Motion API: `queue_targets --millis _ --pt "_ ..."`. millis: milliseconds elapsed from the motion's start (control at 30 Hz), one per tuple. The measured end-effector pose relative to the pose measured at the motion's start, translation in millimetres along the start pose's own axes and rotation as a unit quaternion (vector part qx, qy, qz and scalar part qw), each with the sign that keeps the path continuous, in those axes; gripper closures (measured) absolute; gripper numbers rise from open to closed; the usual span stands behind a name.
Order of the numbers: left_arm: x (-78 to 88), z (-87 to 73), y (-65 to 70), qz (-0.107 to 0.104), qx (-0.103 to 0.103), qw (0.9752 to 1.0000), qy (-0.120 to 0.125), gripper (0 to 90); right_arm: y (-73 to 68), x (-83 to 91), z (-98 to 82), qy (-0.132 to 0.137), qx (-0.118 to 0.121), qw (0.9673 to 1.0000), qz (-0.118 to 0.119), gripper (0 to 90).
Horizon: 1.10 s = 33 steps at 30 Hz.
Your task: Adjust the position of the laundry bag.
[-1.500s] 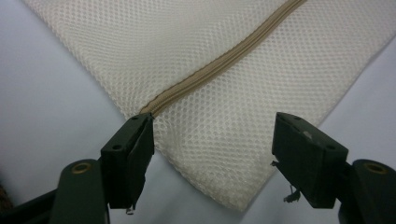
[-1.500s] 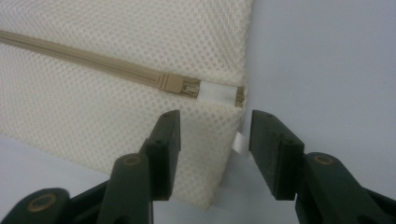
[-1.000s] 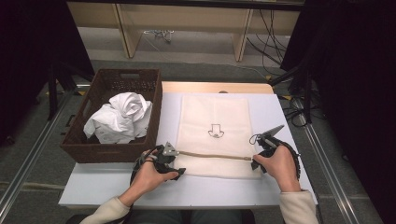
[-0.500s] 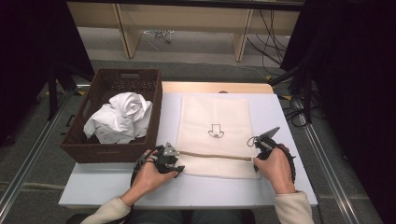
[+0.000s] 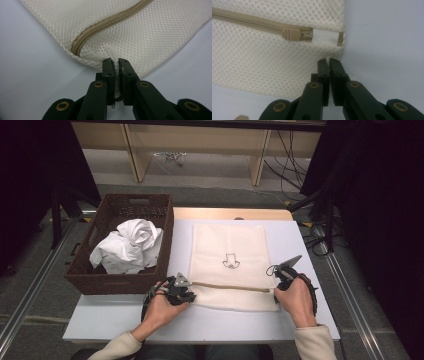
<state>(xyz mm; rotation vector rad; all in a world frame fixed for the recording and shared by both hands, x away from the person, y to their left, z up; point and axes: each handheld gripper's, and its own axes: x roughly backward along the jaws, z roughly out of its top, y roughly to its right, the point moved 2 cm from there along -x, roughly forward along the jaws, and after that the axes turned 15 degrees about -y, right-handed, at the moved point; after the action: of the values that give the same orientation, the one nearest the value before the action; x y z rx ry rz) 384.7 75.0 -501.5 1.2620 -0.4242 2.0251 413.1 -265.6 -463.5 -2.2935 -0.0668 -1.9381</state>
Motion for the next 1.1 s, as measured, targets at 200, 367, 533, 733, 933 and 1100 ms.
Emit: queue_targets --millis 200,367,533,733,933,1100 --pt "7.1 0.1 0.3 -0.009 0.004 0.9999 0.007 84.0 -2.1 4.5 -2.6 0.014 -0.006 0.9999 0.005 88.4" --pt "13.2 -1.2 1.6 -0.003 -0.002 0.9999 0.01 83.8 -1.3 6.9 -7.3 0.013 0.01 0.9999 0.001 88.4" --pt "18.8 -3.3 5.4 -0.006 -0.002 0.9999 0.014 83.8 -1.2 7.1 -11.3 0.008 0.01 0.9999 0.004 88.3" --pt "22.6 -8.5 9.6 -0.008 -0.01 0.9999 0.009 83.8 -2.8 7.4 -18.5 0.005 0.008 0.9999 0.007 88.3" --pt "25.8 -15.6 11.7 -0.015 -0.007 0.9998 0.005 83.7 -4.8 5.3 -23.0 0.004 0.023 0.9996 0.015 88.3" --pt "28.1 -21.3 15.0 -0.016 -0.012 0.9998 0.002 83.7 -8.3 5.3 -28.0 -0.004 0.025 0.9996 0.012 88.2"
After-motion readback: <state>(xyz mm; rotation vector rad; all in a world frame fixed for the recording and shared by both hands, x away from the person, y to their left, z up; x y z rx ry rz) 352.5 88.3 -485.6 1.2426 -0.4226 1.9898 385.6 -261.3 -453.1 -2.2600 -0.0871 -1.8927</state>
